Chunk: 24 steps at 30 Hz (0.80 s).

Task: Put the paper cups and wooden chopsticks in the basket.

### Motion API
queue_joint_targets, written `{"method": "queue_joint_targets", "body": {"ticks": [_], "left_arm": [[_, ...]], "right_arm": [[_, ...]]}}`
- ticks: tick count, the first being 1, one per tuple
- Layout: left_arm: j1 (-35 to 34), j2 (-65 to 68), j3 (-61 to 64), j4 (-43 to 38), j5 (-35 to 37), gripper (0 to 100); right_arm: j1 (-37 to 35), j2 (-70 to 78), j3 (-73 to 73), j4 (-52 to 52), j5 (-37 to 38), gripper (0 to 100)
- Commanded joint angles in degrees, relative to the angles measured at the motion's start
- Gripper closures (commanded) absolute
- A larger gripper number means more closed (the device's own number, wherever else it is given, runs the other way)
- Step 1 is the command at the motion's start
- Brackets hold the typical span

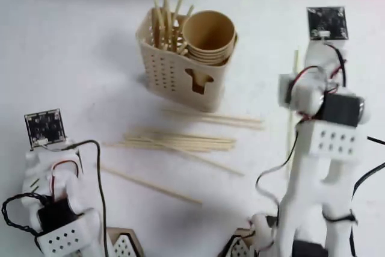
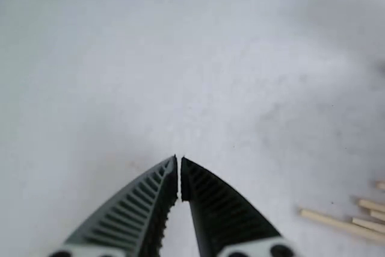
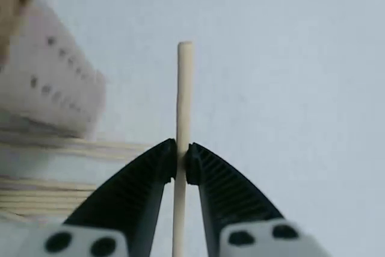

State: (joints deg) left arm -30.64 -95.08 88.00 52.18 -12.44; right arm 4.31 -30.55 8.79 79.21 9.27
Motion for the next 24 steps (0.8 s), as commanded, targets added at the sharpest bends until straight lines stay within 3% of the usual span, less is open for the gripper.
{"method": "queue_joint_targets", "body": {"ticks": [1,7,13,24], "left_arm": [[-0.31,-0.66,-0.44,-0.26,-0.62,97],[-0.31,-0.66,-0.44,-0.26,-0.62,97],[-0.40,-0.66,-0.44,-0.26,-0.62,97],[-0.40,-0.66,-0.44,-0.35,-0.62,97]], "right_arm": [[-8.92,-4.97,-5.10,-0.75,-6.42,98.1],[-19.65,-5.32,-8.70,-14.81,-14.33,98.1],[-27.47,-3.47,-8.79,-38.02,-14.68,98.1],[-29.76,14.11,-9.05,-72.40,-14.51,98.1]]}}
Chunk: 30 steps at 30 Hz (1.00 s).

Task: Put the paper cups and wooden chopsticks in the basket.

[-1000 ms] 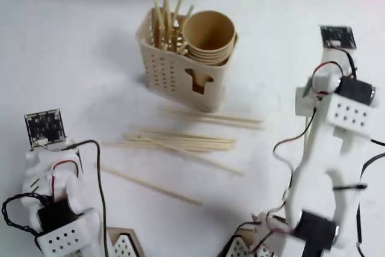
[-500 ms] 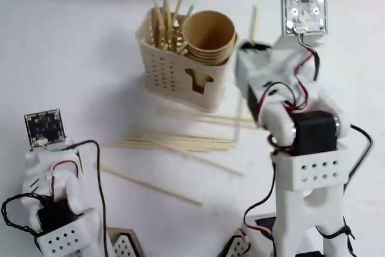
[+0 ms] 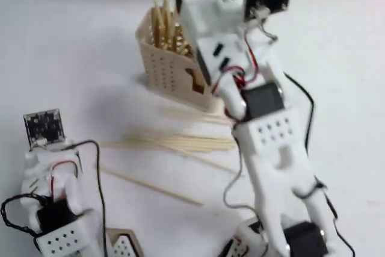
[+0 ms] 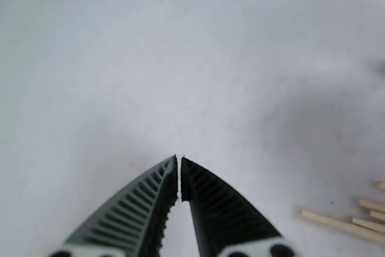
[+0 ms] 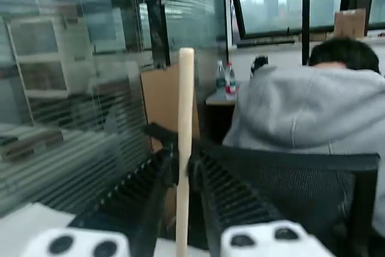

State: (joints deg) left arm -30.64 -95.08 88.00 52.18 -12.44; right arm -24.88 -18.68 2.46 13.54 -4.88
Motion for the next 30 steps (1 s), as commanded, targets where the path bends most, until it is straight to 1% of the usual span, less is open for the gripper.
{"method": "queue_joint_targets", "body": {"ticks": [1,6,9,11,14,16,19,21,25,27,30], "left_arm": [[-0.40,-0.66,-0.44,-0.35,-0.62,97],[-0.40,-0.66,-0.35,-1.14,-0.62,97],[-0.40,-0.66,-0.35,-1.14,-0.62,97],[-0.40,-0.66,-0.35,-1.14,-0.62,97],[-0.40,-0.66,-0.35,-1.14,-0.62,97],[-0.40,-0.66,-0.35,-1.14,-0.62,97],[-0.40,-0.66,-0.35,-1.05,-0.62,97],[-0.40,-0.66,-0.35,-1.05,-0.62,97],[-0.40,-0.66,-0.35,-1.05,-0.62,97],[-0.40,-0.66,-0.35,-1.05,-0.62,97],[-0.40,-0.66,-0.35,-0.97,-0.62,97]], "right_arm": [[-0.57,3.56,-2.73,-7.87,-0.35,98.1],[-0.75,8.22,-2.29,-8.22,-0.35,98.1],[-0.57,9.63,-2.37,-5.05,-0.35,97.9],[-0.57,10.07,-2.37,-1.80,-0.35,94.3],[-0.57,9.71,-2.46,3.03,-0.35,83.8],[-0.57,9.27,-2.99,5.32,-0.35,80.9],[-0.57,5.85,-4.22,9.71,-0.44,80.9],[-0.57,1.80,-4.22,14.29,-0.44,83.4],[-0.13,-6.64,-3.87,27.74,-0.62,99.1],[1.27,-10.15,-3.78,35.56,-0.88,95.5],[2.95,-14.90,-3.78,45.49,-0.70,98.0]]}}
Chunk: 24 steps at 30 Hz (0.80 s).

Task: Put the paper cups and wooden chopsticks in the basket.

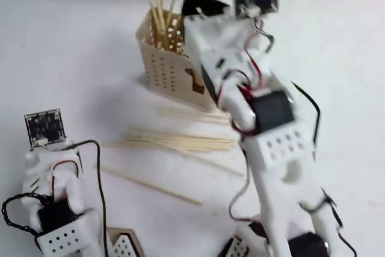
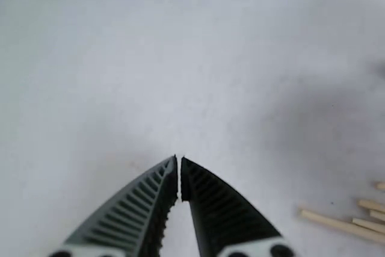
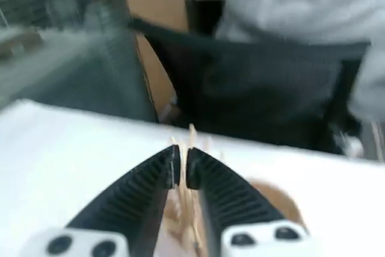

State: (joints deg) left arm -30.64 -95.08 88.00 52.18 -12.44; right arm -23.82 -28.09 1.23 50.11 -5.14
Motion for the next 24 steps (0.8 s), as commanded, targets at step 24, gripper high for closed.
{"method": "queue_joint_targets", "body": {"ticks": [24], "left_arm": [[-0.13,-0.48,-4.48,1.58,-3.78,97]], "right_arm": [[20.35,-27.47,32.97,31.52,-0.18,98.1]]}}
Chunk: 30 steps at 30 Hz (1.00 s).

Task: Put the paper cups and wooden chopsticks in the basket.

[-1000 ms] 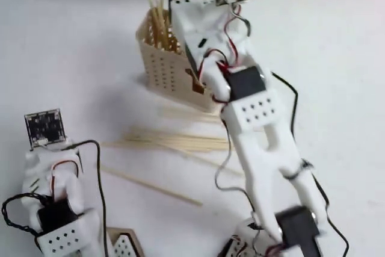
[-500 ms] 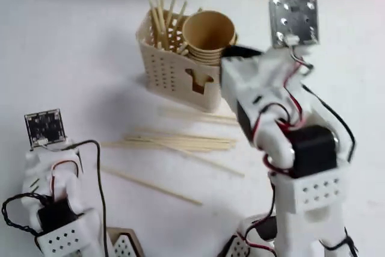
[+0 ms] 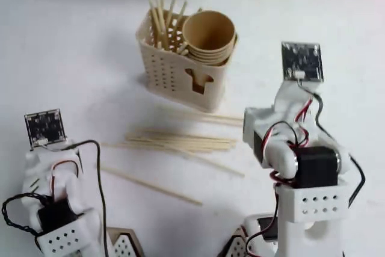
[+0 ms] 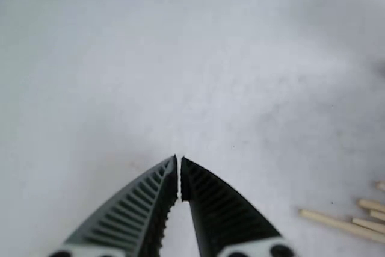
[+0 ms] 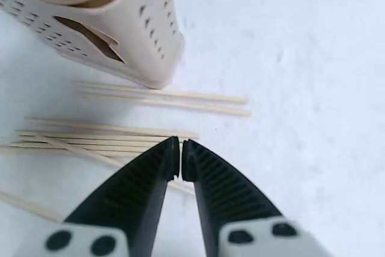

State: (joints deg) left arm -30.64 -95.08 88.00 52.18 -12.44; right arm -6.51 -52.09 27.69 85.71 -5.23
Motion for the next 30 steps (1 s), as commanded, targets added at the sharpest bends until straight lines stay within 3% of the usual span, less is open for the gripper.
{"method": "queue_joint_targets", "body": {"ticks": [1,8,15,20,26,30], "left_arm": [[0.13,-0.40,-6.42,3.43,-5.36,97],[12.09,-0.31,-20.92,19.08,-20.57,97],[23.60,0.75,-26.64,29.36,-32.26,97],[27.21,14.99,-30.42,29.45,-36.75,96],[32.57,35.65,-40.44,32.09,-37.54,79],[38.81,43.56,-42.90,33.23,-40.00,77]], "right_arm": [[4.35,-4.62,9.85,-5.85,-0.09,98.1],[11.91,-8.48,30.07,-21.58,3.16,98.1],[16.13,-8.22,38.51,-31.16,3.08,98.1],[19.91,-8.04,38.86,-33.36,2.99,98.1],[22.46,-8.04,38.86,-33.71,2.99,98.1],[23.60,-8.04,38.86,-34.15,2.99,98.1]]}}
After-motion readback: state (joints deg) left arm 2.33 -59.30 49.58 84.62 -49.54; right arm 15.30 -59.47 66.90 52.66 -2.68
